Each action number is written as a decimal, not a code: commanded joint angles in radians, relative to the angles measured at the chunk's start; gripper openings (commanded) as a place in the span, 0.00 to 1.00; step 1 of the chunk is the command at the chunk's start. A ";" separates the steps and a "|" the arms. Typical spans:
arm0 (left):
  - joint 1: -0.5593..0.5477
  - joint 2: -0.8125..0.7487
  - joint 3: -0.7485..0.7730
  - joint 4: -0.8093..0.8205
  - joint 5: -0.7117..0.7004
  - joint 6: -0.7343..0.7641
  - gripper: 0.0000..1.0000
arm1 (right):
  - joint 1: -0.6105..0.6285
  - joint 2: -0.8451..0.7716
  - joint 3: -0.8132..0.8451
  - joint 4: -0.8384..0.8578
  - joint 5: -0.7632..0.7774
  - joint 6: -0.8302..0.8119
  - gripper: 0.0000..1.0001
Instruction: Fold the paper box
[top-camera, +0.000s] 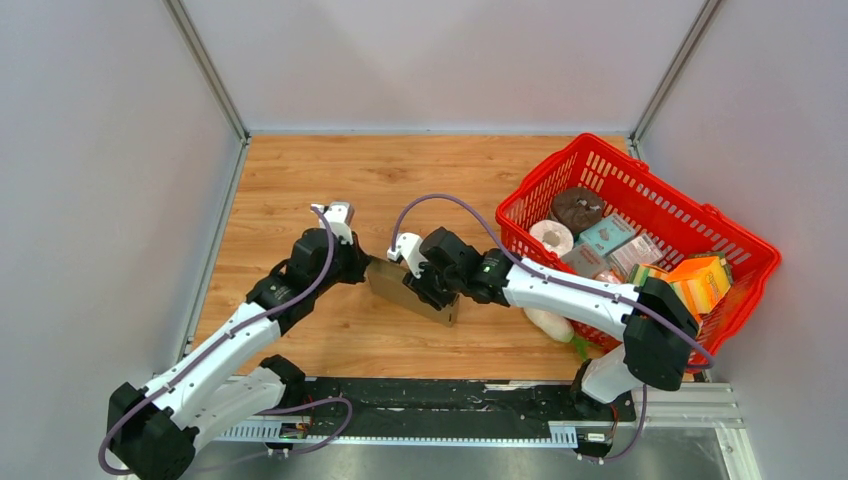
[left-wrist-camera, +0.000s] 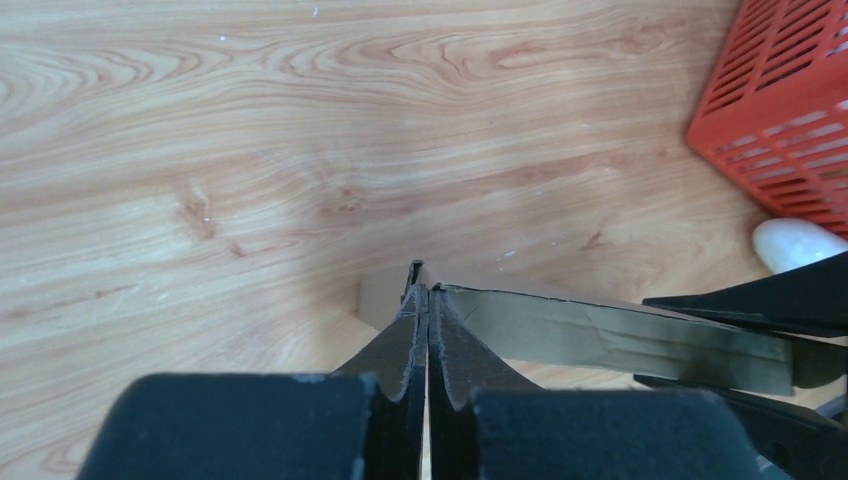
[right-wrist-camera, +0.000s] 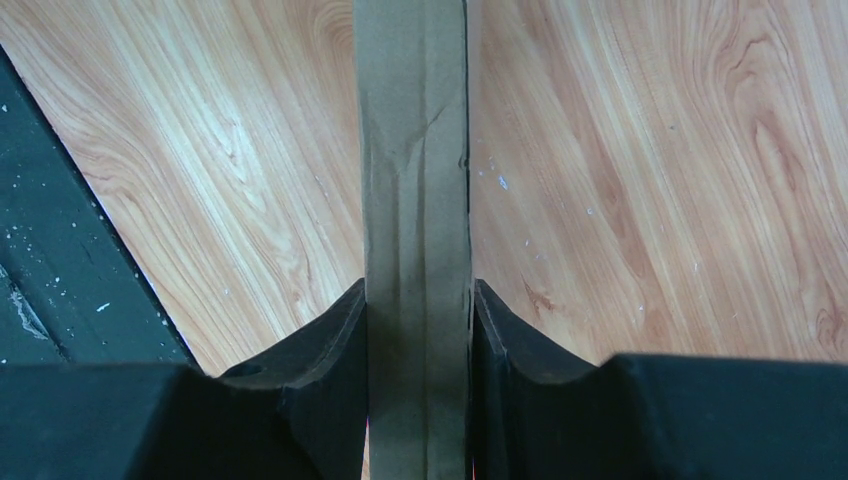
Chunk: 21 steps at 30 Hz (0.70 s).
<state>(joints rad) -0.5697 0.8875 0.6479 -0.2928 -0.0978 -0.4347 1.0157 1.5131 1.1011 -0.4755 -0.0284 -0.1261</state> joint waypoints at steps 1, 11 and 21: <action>0.002 -0.024 -0.048 -0.036 0.093 -0.104 0.00 | -0.048 -0.036 -0.024 0.066 0.001 -0.015 0.30; 0.018 0.039 0.025 -0.147 0.092 -0.093 0.00 | -0.049 -0.011 -0.014 0.038 -0.028 -0.017 0.28; 0.028 -0.033 -0.030 -0.197 -0.117 -0.004 0.00 | -0.039 0.074 0.048 -0.002 -0.065 -0.043 0.28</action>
<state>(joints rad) -0.5568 0.8635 0.6529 -0.3492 -0.1204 -0.5144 0.9852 1.5337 1.1202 -0.4751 -0.1154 -0.1749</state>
